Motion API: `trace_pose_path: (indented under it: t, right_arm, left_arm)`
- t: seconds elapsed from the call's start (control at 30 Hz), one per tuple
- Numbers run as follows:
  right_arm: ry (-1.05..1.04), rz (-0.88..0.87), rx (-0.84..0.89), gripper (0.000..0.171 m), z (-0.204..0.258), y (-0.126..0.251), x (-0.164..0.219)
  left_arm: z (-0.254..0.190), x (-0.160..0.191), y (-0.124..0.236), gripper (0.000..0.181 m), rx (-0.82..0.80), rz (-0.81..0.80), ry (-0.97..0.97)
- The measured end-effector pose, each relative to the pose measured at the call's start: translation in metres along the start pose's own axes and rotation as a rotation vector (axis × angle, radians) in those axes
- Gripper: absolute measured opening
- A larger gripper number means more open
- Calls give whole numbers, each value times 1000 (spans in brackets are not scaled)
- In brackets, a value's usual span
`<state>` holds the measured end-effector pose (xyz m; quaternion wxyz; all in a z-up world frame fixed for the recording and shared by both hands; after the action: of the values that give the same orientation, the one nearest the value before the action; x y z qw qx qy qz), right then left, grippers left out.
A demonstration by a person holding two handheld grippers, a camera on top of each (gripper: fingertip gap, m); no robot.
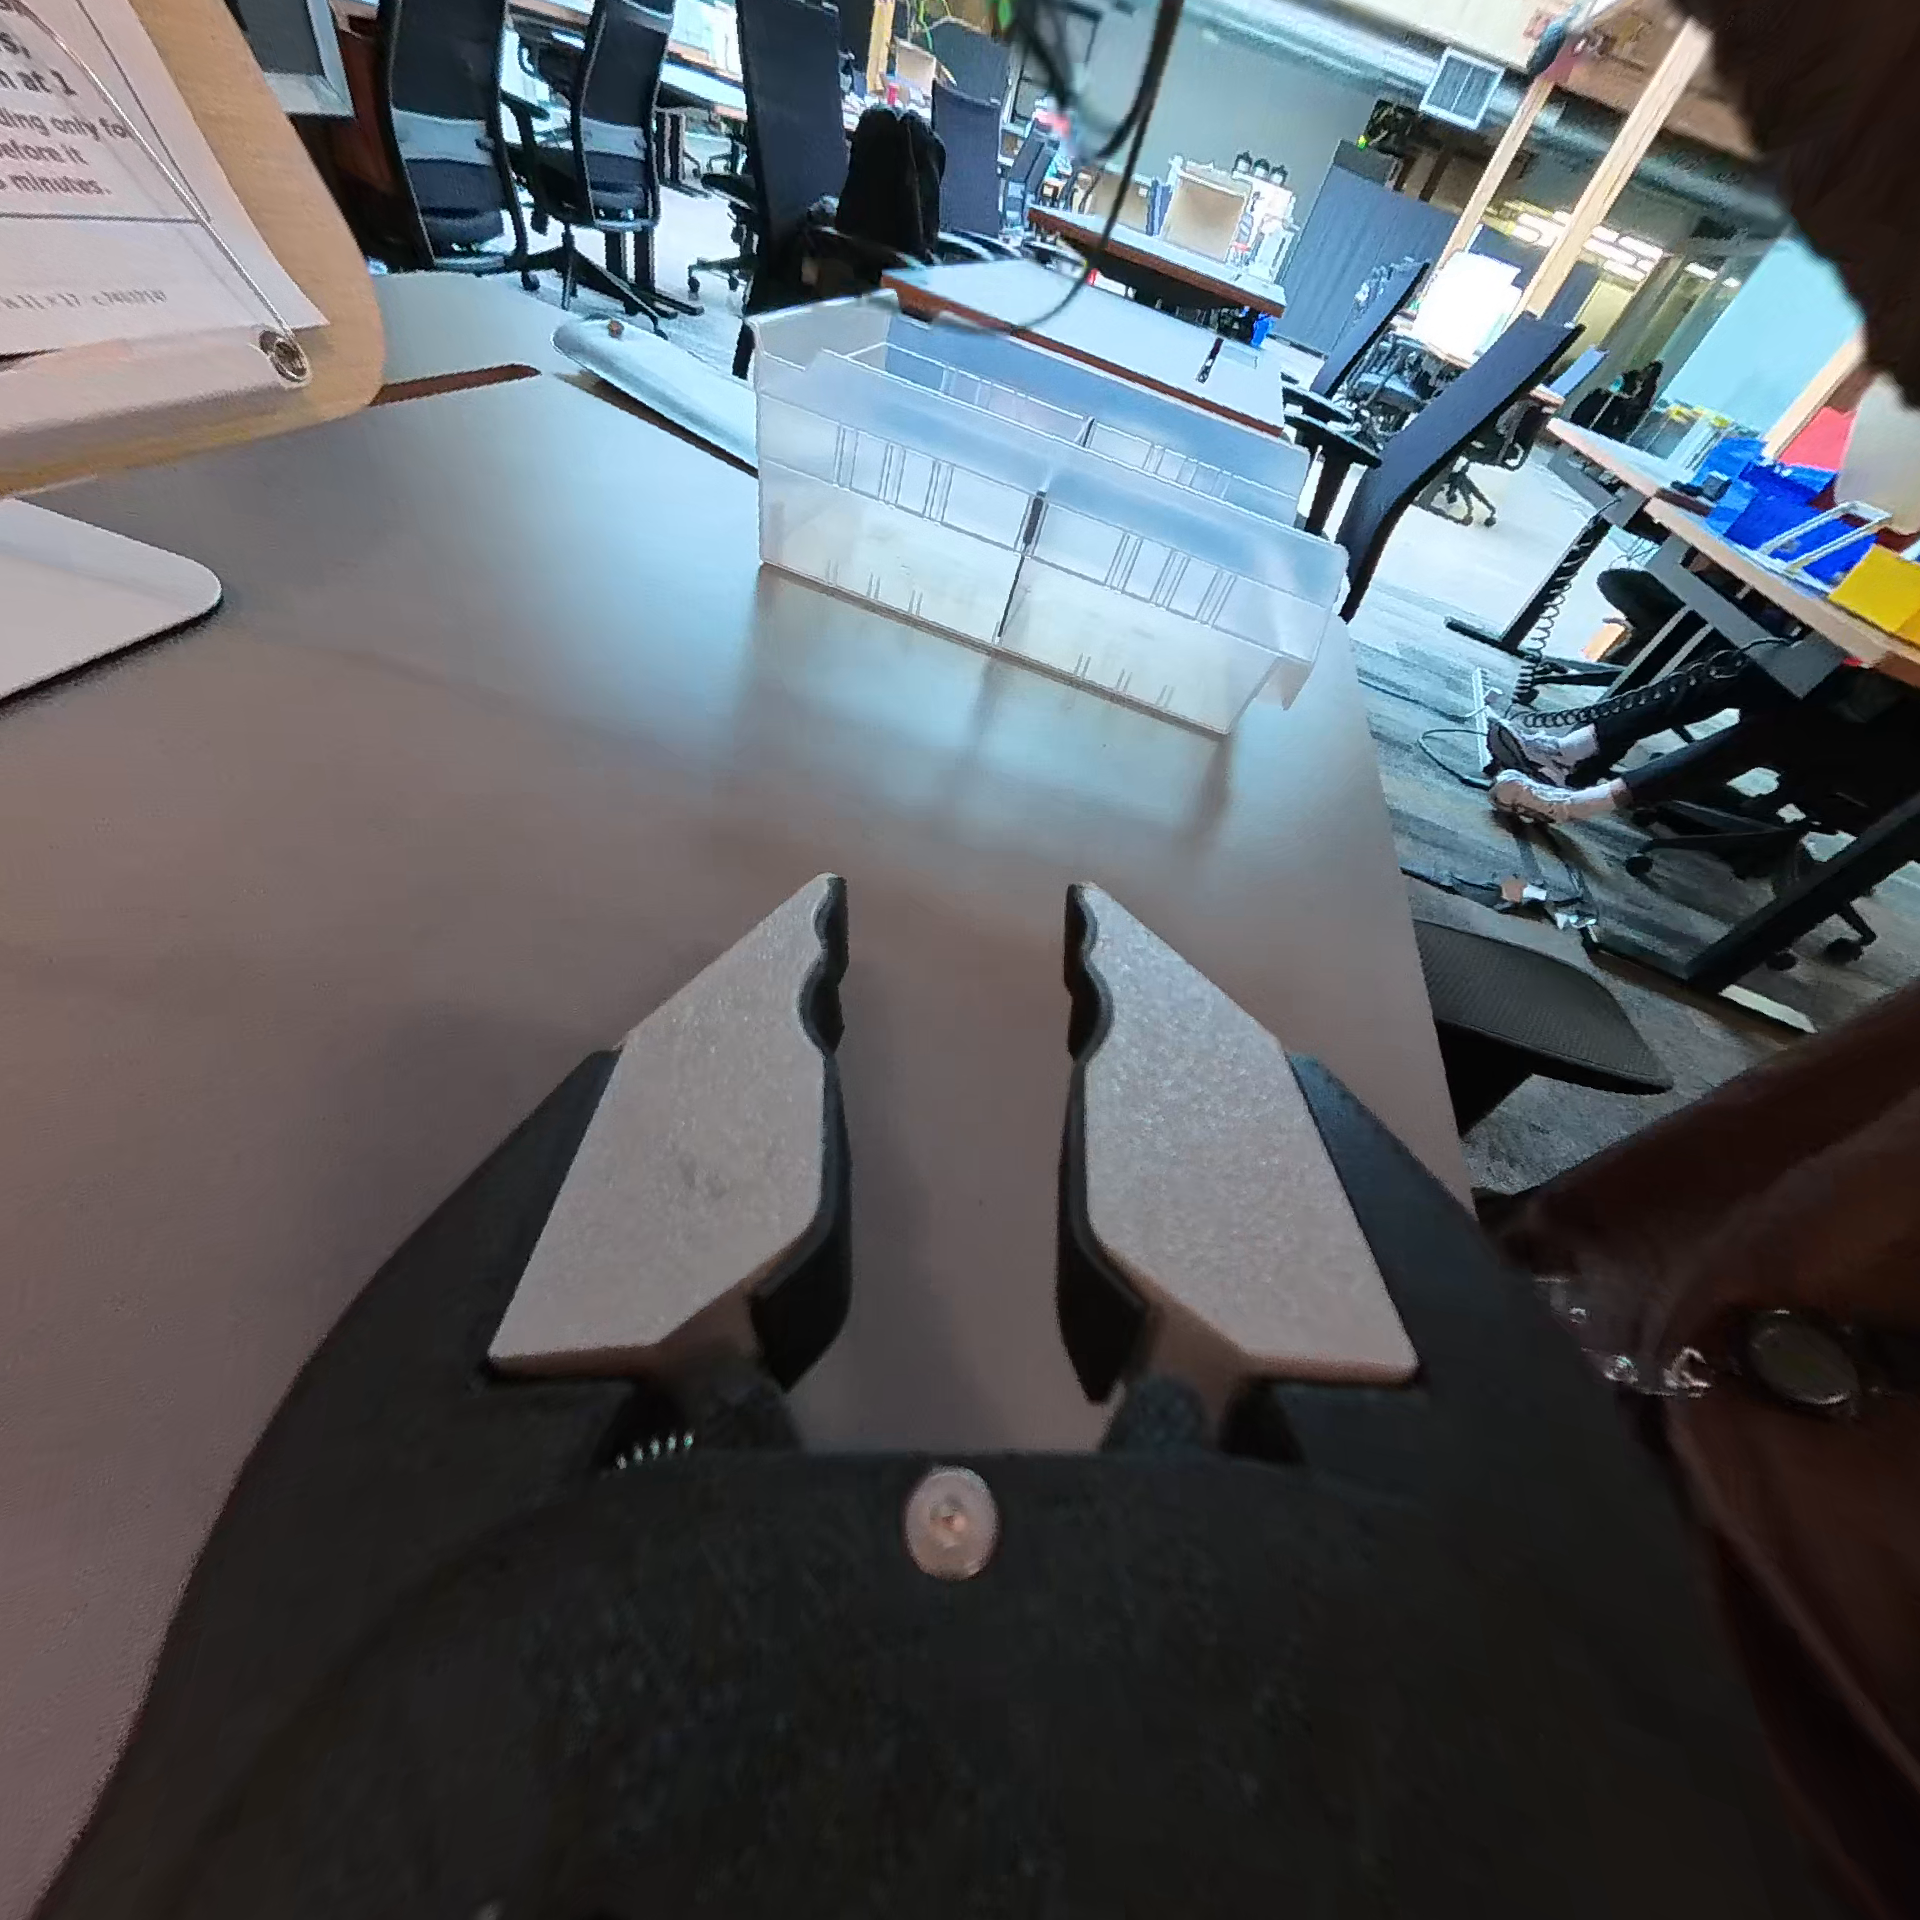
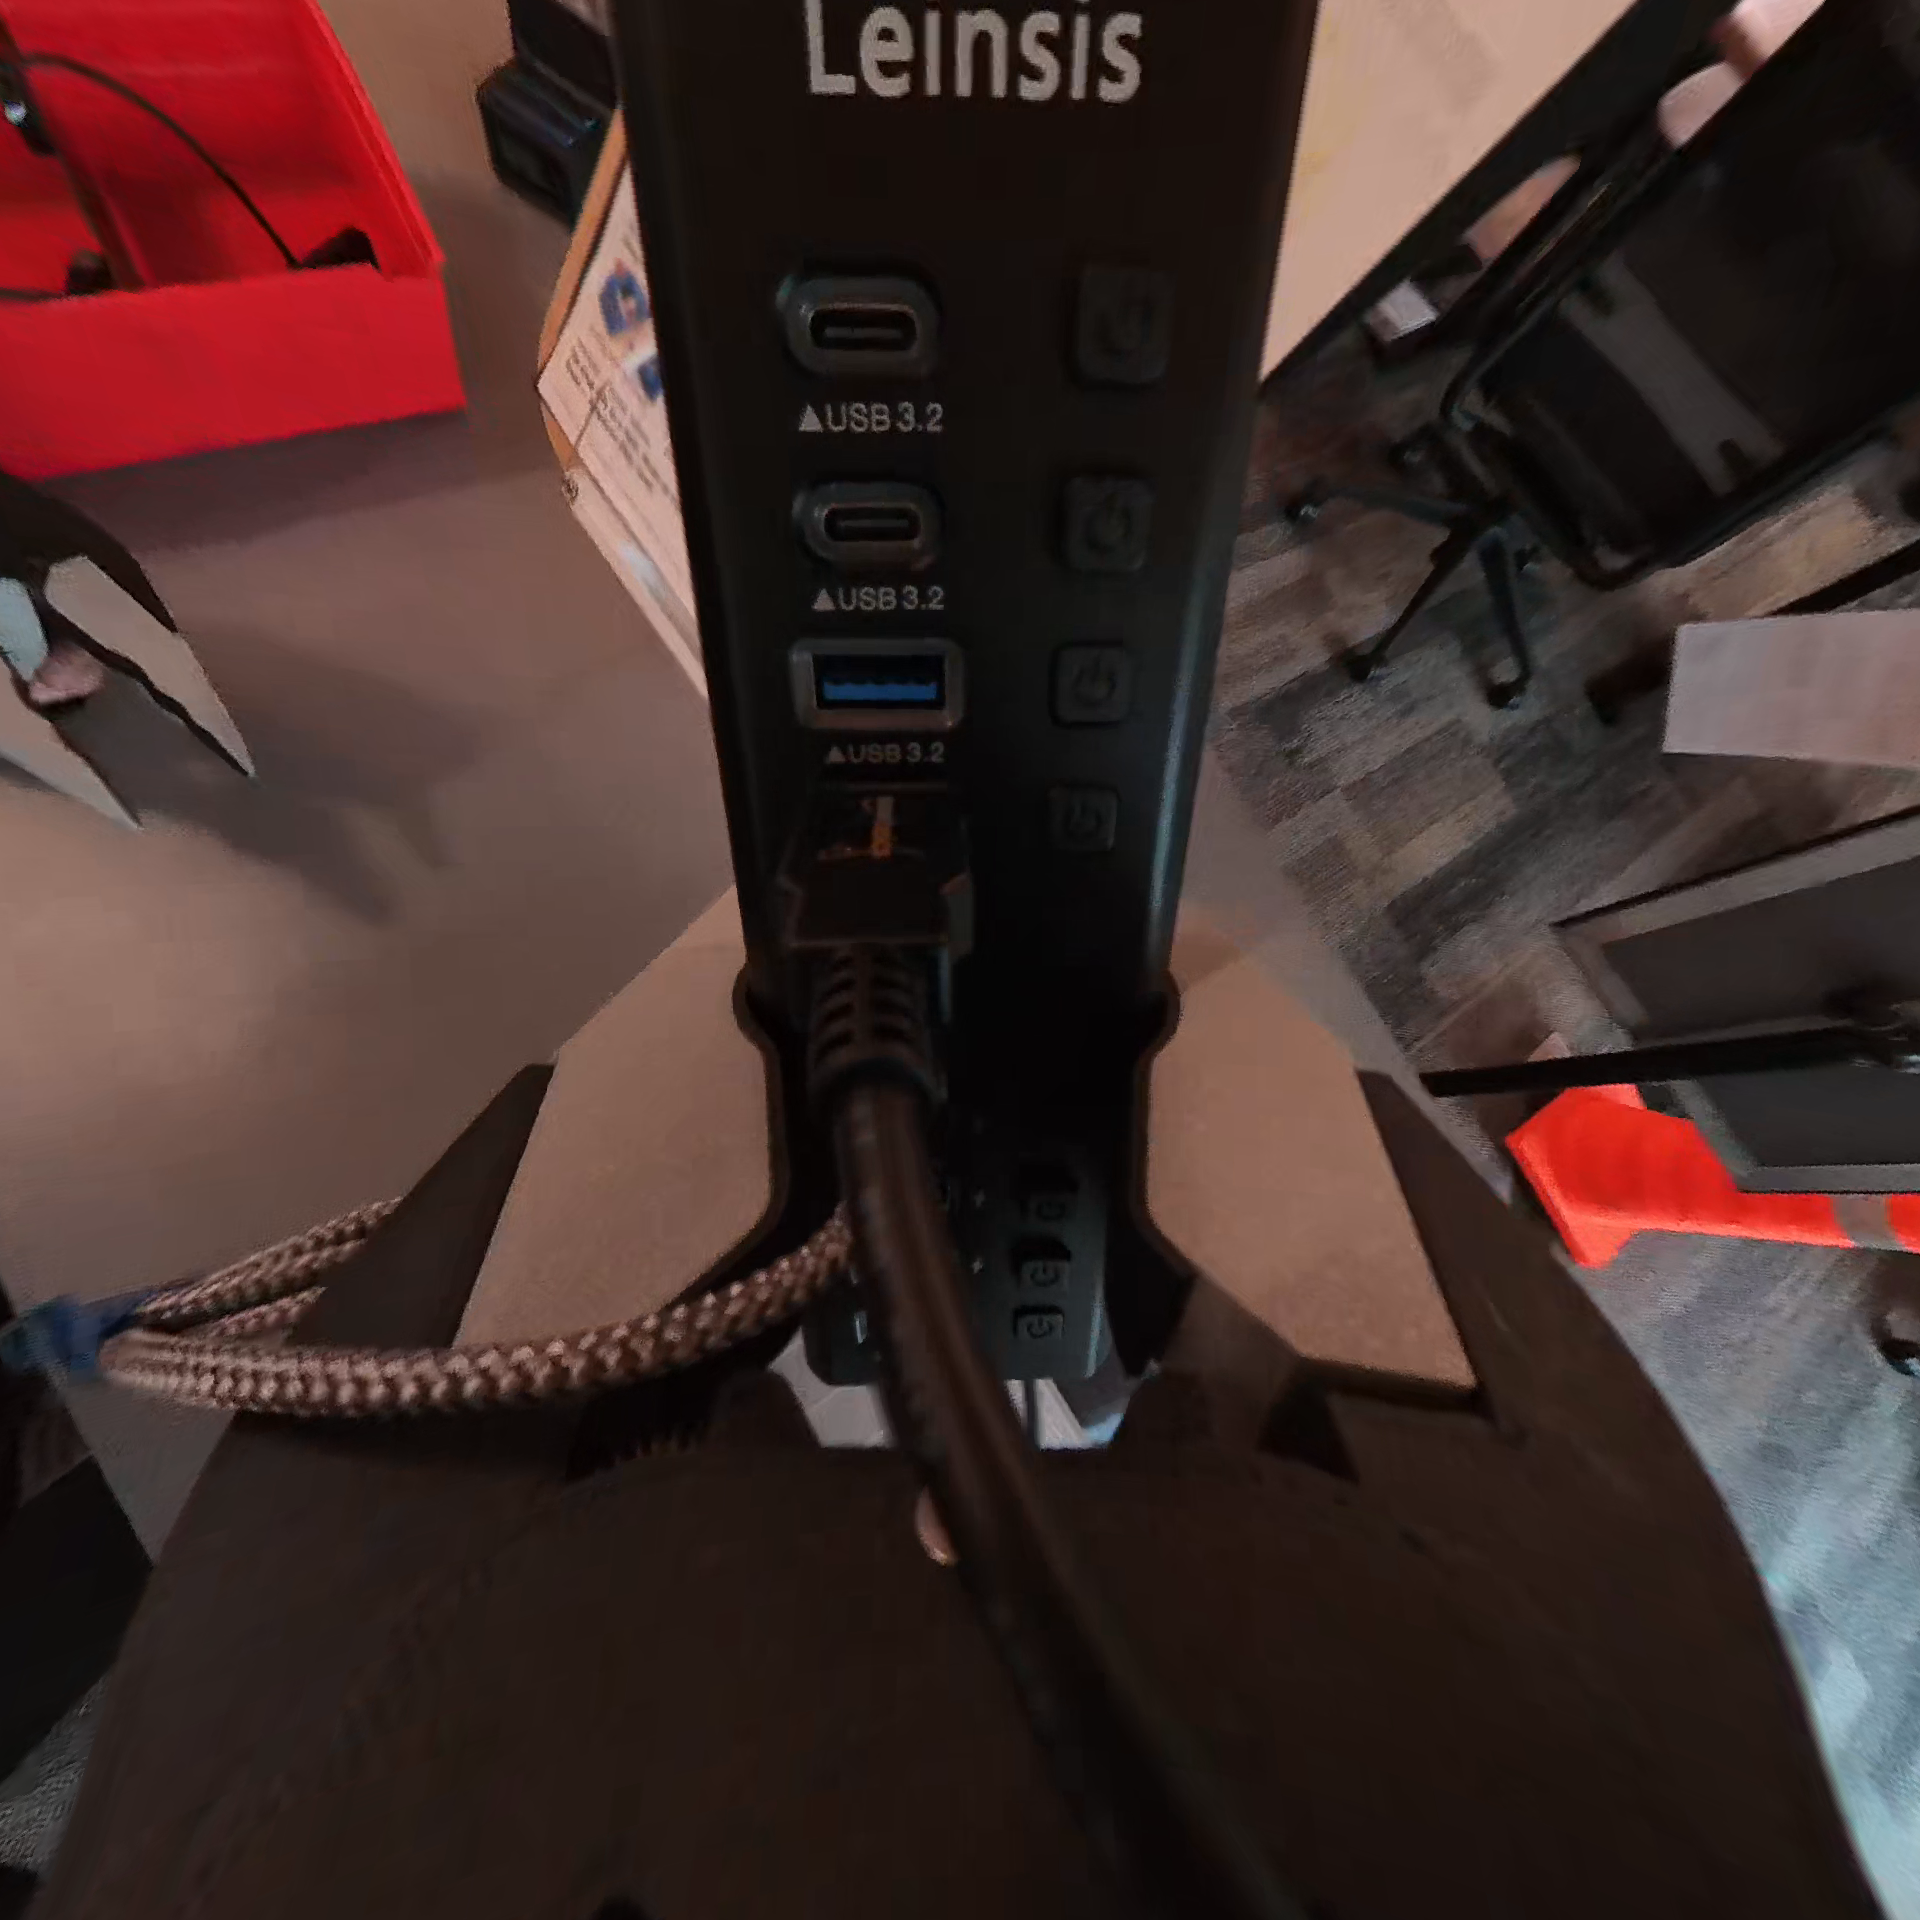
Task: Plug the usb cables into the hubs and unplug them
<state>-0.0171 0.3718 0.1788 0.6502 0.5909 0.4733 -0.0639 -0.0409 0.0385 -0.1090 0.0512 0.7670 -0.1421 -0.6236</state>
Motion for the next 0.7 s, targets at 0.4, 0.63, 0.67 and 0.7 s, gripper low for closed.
trace_pose_path:
  t: [0.4,0.63,0.67,0.7]
  right_arm:
    - [-4,-160,-287,67,8,-55,98]
    - [-140,54,-268,67,9,-71,185]
    - [-153,78,-266,67,10,-74,196]
    - [-167,114,-265,67,12,-77,208]
  left_arm:
    - [-4,6,-7,40,29,47,8]
    - [-8,6,-8,40,51,47,10]
    - [-9,7,-9,40,51,50,7]
    - [-9,8,-9,40,52,55,5]
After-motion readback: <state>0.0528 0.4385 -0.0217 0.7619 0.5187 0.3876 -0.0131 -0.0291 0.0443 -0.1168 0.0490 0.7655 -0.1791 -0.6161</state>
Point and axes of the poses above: each gripper's, where its closed fingertips meet, y back along the fingers, x out of its underside, z = x × y across the jaws, the point moved 5 cm from there along y, back along the fingers, and after that the axes turned 11 degrees about -x, right-handed, at the moved point
